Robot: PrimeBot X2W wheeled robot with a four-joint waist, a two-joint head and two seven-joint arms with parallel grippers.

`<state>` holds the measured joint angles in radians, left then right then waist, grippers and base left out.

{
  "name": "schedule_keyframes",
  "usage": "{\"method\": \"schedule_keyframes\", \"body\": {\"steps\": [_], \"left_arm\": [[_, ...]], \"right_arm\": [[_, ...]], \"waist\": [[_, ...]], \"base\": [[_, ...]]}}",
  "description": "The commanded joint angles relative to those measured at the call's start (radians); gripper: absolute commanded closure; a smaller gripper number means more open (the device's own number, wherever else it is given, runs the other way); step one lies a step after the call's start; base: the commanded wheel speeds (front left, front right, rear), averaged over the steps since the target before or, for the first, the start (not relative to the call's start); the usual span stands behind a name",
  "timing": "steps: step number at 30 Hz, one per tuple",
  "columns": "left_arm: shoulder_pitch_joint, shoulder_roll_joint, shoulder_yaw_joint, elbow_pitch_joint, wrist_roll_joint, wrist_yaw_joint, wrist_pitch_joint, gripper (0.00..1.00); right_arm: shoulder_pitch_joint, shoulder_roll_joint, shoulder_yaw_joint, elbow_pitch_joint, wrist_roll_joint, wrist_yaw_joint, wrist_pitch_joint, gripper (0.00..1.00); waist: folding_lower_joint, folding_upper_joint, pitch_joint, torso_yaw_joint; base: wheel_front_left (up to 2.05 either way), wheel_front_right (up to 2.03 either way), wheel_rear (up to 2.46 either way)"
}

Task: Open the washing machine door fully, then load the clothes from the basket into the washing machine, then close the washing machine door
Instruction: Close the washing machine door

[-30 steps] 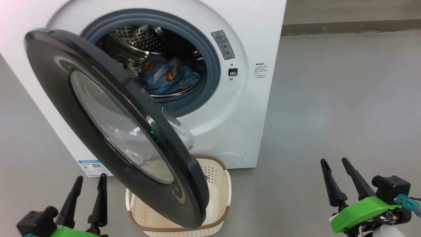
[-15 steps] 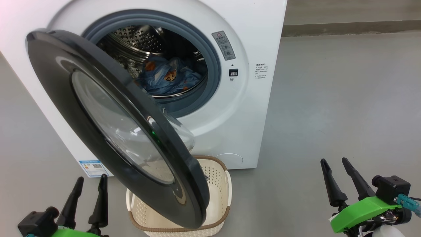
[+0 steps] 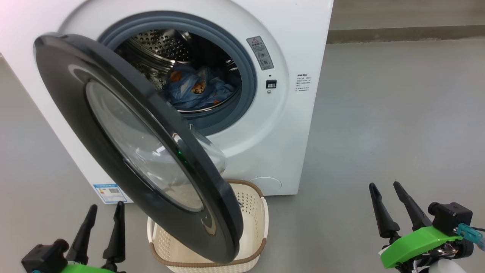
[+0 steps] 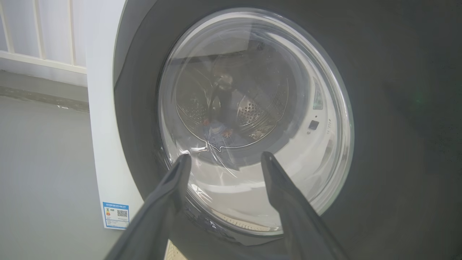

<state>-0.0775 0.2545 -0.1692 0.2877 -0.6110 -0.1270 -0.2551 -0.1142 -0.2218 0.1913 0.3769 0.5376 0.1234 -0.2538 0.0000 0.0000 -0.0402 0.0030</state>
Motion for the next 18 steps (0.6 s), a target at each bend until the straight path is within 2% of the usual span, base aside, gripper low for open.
{"method": "schedule_keyframes", "body": {"steps": [1,3,4,5,6,7,18], "left_arm": [[-0.022,0.016,0.036,-0.02,0.018,-0.004,-0.007,0.0],[-0.022,0.016,0.031,-0.019,0.017,-0.004,-0.007,0.0],[-0.022,0.016,0.03,-0.018,0.017,-0.004,-0.007,0.0],[-0.022,0.016,0.028,-0.018,0.017,-0.004,-0.007,0.0],[-0.022,0.016,0.027,-0.018,0.017,-0.004,-0.007,0.0],[-0.023,0.015,0.025,-0.018,0.017,-0.004,-0.007,0.0],[-0.016,0.011,0.005,-0.008,0.008,-0.004,-0.007,0.0]], "right_arm": [[-0.027,-0.014,0.016,-0.026,-0.009,0.007,-0.008,0.0],[-0.03,-0.016,0.017,-0.029,-0.008,0.007,-0.008,0.03],[-0.032,-0.018,0.02,-0.03,-0.008,0.007,-0.008,0.39],[-0.033,-0.019,0.025,-0.03,-0.009,0.007,-0.008,0.59],[-0.036,-0.02,0.029,-0.03,-0.009,0.007,-0.008,0.87],[-0.038,-0.022,0.033,-0.03,-0.009,0.007,-0.008,1.0],[-0.096,-0.033,0.074,-0.087,-0.011,0.007,-0.008,1.0]], "waist": [[0.0,0.0,0.0,0.002],[0.0,0.0,-0.001,0.005],[0.0,0.0,-0.001,0.007],[0.0,0.0,-0.001,0.01],[0.0,0.0,-0.001,0.014],[0.0,0.0,-0.001,0.019],[0.0,0.0,-0.008,0.097]], "base": [[0.0,0.0,0.0],[0.0,0.0,0.0],[0.0,0.0,0.0],[0.0,0.0,0.0],[0.0,0.0,0.0],[0.0,0.0,0.0],[0.0,0.0,0.0]]}}
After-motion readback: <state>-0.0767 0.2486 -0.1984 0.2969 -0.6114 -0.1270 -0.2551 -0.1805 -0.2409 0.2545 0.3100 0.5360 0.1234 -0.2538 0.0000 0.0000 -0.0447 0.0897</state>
